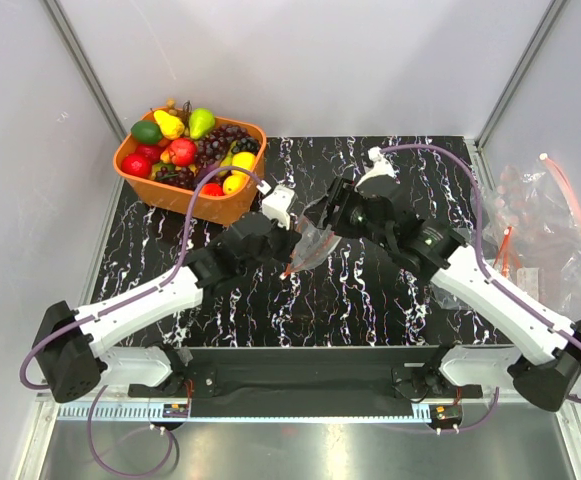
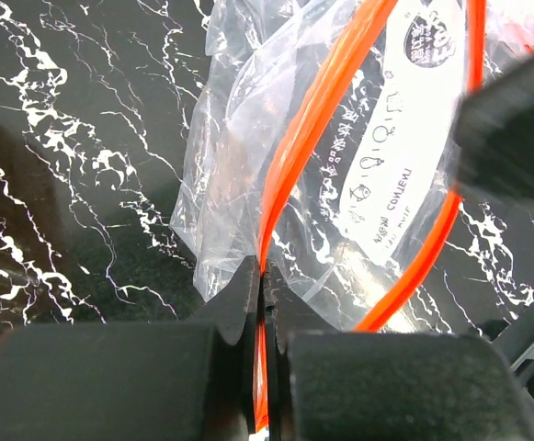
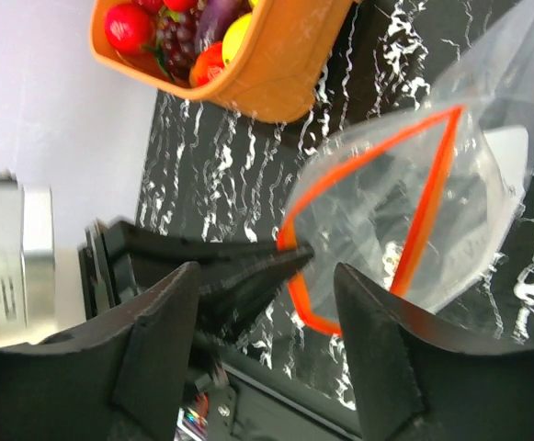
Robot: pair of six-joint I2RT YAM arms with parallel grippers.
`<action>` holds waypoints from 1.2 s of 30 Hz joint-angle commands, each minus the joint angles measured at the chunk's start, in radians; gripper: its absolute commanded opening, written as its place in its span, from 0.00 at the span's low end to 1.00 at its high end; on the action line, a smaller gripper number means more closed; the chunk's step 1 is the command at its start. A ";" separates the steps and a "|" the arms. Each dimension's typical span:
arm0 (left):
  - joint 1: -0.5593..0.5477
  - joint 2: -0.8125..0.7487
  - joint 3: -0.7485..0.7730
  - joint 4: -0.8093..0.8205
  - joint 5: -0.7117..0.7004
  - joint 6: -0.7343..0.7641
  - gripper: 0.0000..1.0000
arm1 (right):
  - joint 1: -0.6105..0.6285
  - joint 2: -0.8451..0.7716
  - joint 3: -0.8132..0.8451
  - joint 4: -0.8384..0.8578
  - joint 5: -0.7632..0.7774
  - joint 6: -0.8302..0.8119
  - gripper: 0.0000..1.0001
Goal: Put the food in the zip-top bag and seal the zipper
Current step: Open the zipper of the food storage bag.
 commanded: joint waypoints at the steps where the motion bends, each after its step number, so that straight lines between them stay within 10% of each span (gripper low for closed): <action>1: 0.001 0.011 0.061 0.020 -0.039 -0.001 0.00 | 0.009 -0.052 0.012 -0.068 -0.015 -0.071 0.68; 23: 0.003 -0.002 0.071 0.005 -0.025 -0.032 0.00 | 0.007 0.124 0.087 -0.238 0.159 -0.129 0.60; 36: 0.001 0.010 0.110 -0.039 0.018 -0.034 0.00 | 0.009 0.044 0.116 -0.356 0.218 -0.126 0.00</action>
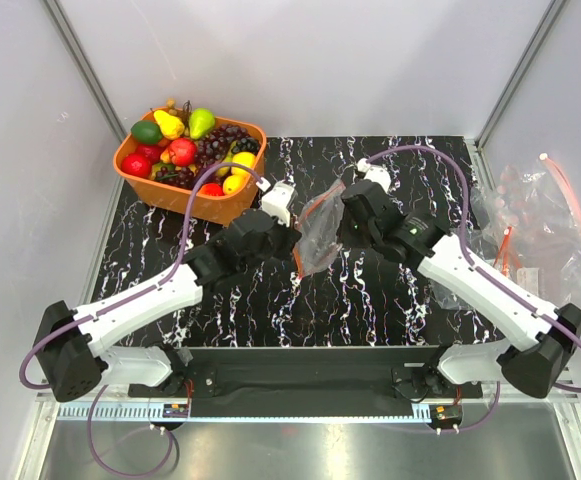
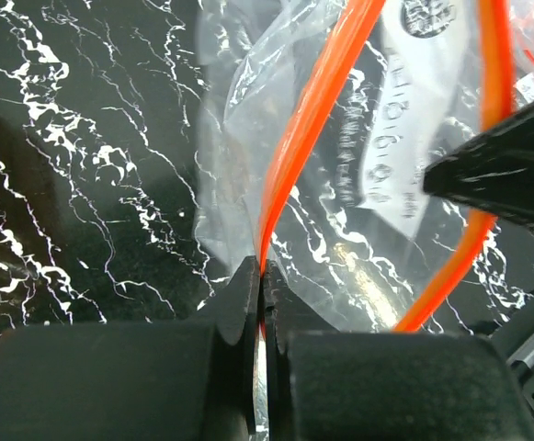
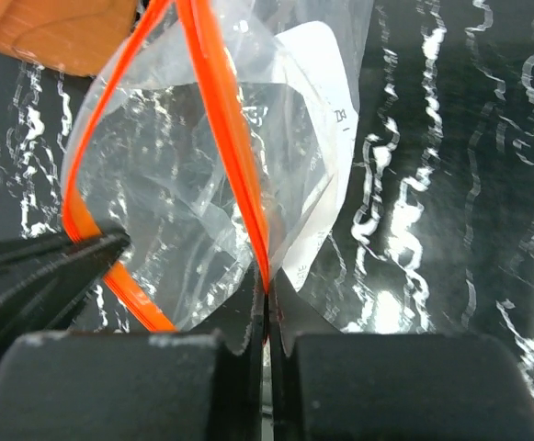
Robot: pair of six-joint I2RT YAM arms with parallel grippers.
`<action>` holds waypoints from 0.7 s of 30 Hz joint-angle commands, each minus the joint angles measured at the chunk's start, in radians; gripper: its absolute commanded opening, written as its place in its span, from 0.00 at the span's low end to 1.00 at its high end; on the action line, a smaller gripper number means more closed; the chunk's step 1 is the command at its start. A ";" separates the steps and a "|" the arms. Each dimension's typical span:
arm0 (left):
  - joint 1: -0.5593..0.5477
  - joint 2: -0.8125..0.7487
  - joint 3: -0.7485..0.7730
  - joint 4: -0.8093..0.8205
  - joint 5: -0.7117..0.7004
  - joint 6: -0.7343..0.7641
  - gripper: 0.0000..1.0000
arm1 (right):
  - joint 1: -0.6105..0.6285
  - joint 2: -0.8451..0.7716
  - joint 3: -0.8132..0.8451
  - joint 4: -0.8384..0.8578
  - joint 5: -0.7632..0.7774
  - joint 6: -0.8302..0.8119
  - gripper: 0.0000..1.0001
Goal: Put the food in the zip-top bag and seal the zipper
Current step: Open the zipper of the food storage bag.
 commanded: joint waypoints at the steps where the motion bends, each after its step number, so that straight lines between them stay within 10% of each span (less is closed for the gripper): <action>1: 0.001 0.014 0.096 -0.002 0.040 -0.013 0.00 | 0.007 -0.043 0.100 -0.121 0.053 -0.008 0.00; 17: 0.128 0.221 0.135 -0.011 0.396 -0.128 0.02 | 0.006 0.180 0.289 -0.289 -0.027 -0.120 0.00; 21: 0.150 0.197 0.127 -0.034 0.338 -0.105 0.23 | 0.004 0.220 0.304 -0.243 -0.041 -0.149 0.00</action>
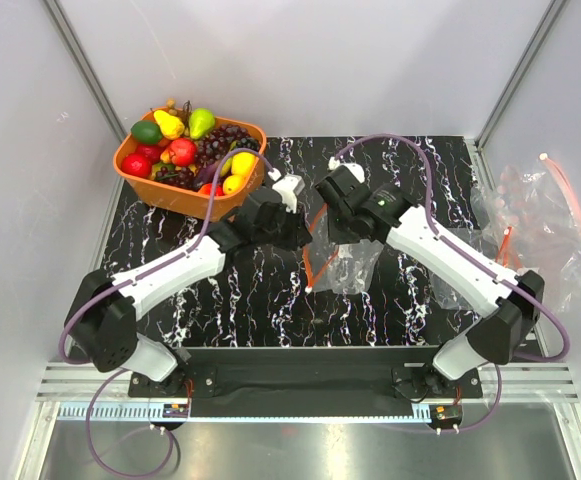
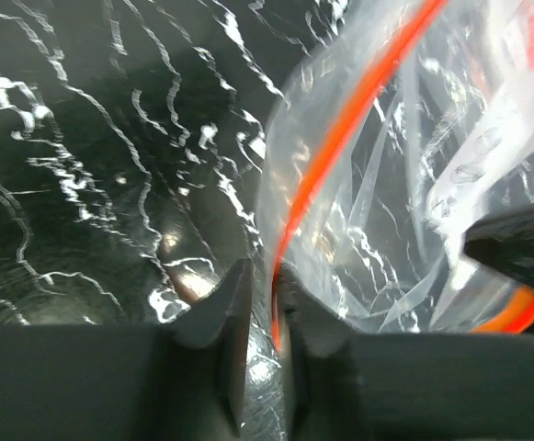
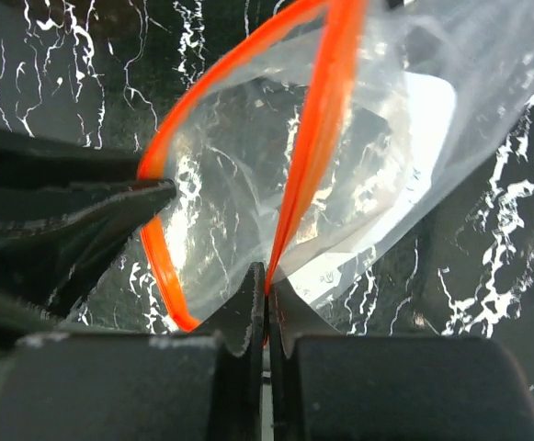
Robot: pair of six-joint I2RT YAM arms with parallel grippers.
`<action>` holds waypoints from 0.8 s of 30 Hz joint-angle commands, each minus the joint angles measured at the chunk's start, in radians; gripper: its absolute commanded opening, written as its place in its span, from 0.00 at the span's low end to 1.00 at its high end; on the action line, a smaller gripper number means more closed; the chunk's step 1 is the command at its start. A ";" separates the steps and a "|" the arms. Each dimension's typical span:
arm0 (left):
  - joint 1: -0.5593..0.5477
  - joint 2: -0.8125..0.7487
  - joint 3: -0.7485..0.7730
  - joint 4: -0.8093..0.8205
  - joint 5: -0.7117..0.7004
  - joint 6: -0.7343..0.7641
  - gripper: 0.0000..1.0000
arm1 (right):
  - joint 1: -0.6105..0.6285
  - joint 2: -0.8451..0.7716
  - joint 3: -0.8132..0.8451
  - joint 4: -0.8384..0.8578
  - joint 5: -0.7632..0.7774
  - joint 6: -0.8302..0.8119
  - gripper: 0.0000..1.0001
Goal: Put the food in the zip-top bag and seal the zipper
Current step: Open the zipper of the food storage bag.
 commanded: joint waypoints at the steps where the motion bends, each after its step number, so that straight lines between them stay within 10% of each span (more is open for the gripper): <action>1: 0.016 -0.041 0.013 0.025 0.005 0.004 0.29 | 0.001 0.009 0.055 0.065 -0.030 -0.059 0.00; 3: 0.027 -0.041 0.022 0.007 -0.020 0.018 0.43 | -0.016 0.020 0.036 0.122 -0.062 -0.078 0.00; 4: 0.028 -0.042 0.021 0.007 -0.026 0.023 0.66 | -0.025 0.024 0.029 0.144 -0.074 -0.084 0.00; 8: 0.059 -0.065 -0.002 0.036 -0.040 0.014 0.81 | -0.080 0.026 -0.010 0.223 -0.097 -0.099 0.00; 24: 0.343 -0.139 0.080 -0.008 -0.119 0.023 0.99 | -0.186 0.126 -0.034 0.355 -0.258 -0.164 0.00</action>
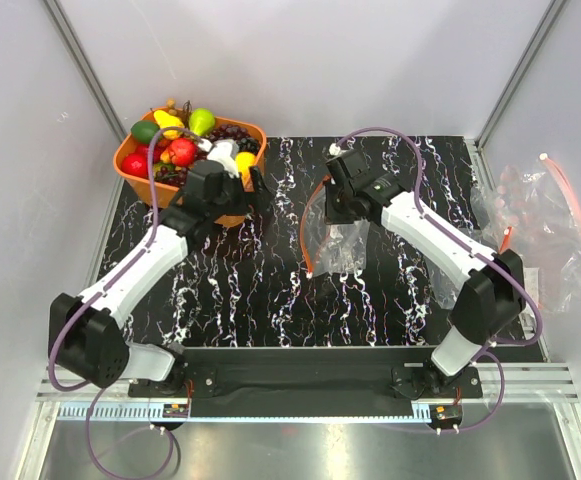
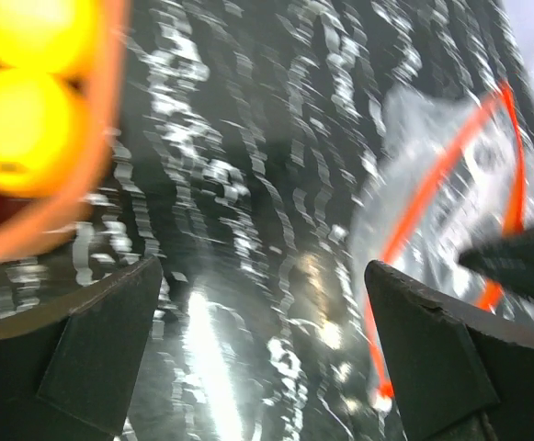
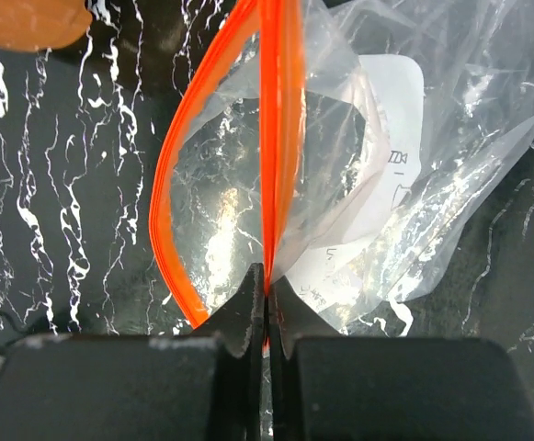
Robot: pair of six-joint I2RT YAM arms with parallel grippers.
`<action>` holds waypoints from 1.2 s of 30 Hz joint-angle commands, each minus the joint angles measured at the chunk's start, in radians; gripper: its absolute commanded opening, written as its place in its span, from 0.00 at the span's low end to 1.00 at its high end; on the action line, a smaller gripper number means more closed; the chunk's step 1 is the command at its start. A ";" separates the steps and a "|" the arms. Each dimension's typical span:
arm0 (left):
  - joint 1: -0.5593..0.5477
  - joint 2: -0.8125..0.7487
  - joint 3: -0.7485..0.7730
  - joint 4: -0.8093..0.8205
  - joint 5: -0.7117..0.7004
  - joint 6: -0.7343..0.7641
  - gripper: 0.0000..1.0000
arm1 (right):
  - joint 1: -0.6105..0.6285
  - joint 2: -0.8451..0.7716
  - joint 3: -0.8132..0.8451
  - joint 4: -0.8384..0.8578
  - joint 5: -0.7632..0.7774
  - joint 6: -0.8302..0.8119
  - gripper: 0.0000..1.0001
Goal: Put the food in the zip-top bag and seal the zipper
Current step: Open the zipper of the food storage bag, then pick up the fake fruit from the bin.
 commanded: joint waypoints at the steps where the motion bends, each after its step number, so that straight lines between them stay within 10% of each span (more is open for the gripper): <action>1: 0.047 -0.013 0.109 0.000 -0.091 0.045 0.99 | -0.018 0.006 0.026 0.047 -0.050 -0.039 0.00; 8: 0.115 0.185 0.401 -0.150 -0.328 0.154 0.99 | -0.025 0.015 0.040 0.030 -0.088 -0.070 0.00; 24: 0.311 0.515 0.715 -0.364 -0.245 0.274 0.97 | -0.030 0.026 0.046 0.049 -0.145 -0.090 0.00; 36: 0.377 0.541 0.608 -0.256 -0.012 0.227 0.57 | -0.031 0.046 0.029 0.037 -0.136 -0.065 0.00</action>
